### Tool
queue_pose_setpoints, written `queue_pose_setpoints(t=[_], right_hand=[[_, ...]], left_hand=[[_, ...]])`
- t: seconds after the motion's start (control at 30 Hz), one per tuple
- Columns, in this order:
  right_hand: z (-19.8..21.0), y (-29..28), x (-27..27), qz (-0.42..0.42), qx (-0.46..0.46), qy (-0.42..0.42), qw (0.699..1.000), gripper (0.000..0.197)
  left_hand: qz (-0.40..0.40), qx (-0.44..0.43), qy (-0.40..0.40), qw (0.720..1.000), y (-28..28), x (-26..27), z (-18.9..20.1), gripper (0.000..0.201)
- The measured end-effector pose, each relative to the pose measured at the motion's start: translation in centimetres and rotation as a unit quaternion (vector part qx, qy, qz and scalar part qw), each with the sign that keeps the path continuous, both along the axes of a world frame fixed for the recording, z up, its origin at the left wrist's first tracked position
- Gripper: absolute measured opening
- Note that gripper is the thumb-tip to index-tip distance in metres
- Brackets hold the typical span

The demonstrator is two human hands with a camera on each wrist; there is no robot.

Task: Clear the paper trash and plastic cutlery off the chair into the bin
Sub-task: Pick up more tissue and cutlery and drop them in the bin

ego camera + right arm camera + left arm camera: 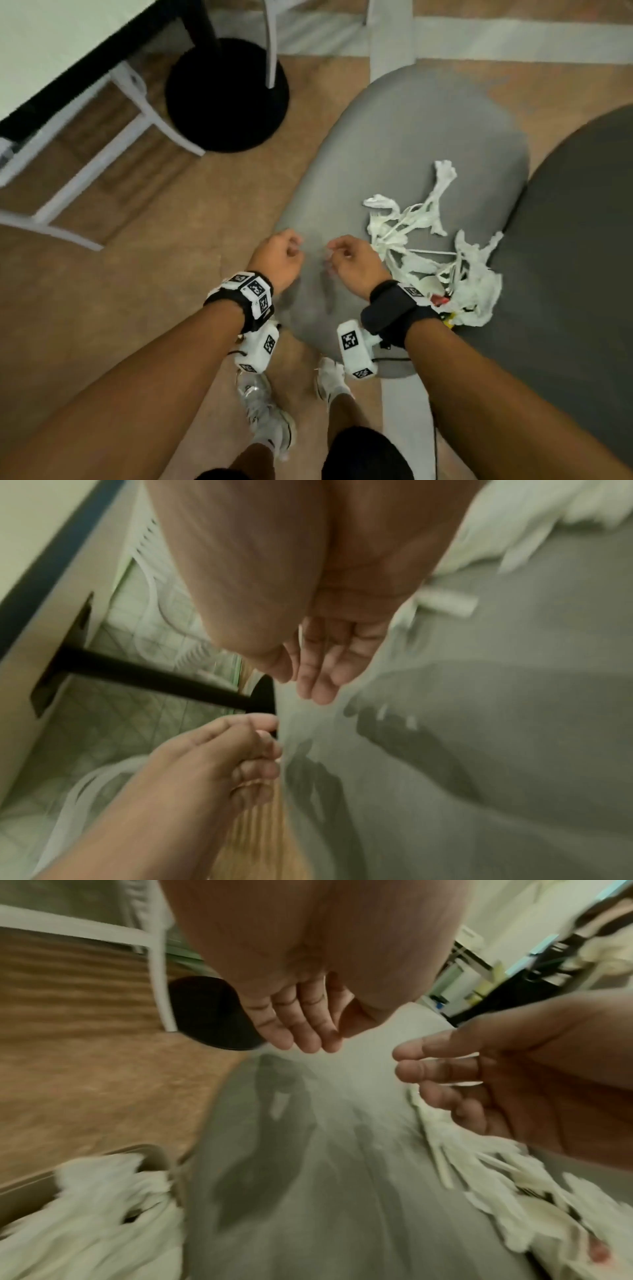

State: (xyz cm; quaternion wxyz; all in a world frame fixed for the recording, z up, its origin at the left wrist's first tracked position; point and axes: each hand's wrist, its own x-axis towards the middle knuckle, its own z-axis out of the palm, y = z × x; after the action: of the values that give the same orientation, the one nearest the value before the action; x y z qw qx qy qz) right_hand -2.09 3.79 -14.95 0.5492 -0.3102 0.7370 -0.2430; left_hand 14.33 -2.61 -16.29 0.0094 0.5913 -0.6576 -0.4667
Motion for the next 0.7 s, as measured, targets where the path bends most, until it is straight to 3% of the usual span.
queue_pose_setpoints(t=[0.07, 0.2, 0.3, 0.37, 0.5, 0.7], right_hand=[[0.1, 1.8, -5.3, -0.026, -0.002, 0.076, 0.997, 0.019], [0.0, 4.7, -12.6, -0.044, 0.010, 0.163, 0.986, 0.017], [0.2, 4.9, -15.2, -0.017, -0.015, 0.204, 0.979, 0.025], [-0.3, 4.2, -16.1, 0.034, -0.044, 0.249, 0.967, 0.032], [-1.2, 2.2, -16.9, 0.105, -0.040, 0.306, 0.945, 0.048], [-2.8, 0.0, -18.4, 0.174, -0.022, 0.366, 0.914, 0.069]], left_hand=[[-0.065, -0.024, 0.002, 0.998, 0.3, -4.8, -0.1, 0.020], [-0.221, -0.083, -0.001, 0.972, 2.5, -12.9, -1.2, 0.052], [-0.308, -0.116, -0.065, 0.942, 4.2, -16.1, -2.5, 0.064], [-0.311, -0.125, -0.110, 0.936, 4.6, -16.8, -3.1, 0.052], [-0.288, -0.123, -0.126, 0.941, 3.4, -15.9, -3.4, 0.025], [-0.218, -0.082, -0.106, 0.967, 0.3, -12.9, -2.9, 0.019]])
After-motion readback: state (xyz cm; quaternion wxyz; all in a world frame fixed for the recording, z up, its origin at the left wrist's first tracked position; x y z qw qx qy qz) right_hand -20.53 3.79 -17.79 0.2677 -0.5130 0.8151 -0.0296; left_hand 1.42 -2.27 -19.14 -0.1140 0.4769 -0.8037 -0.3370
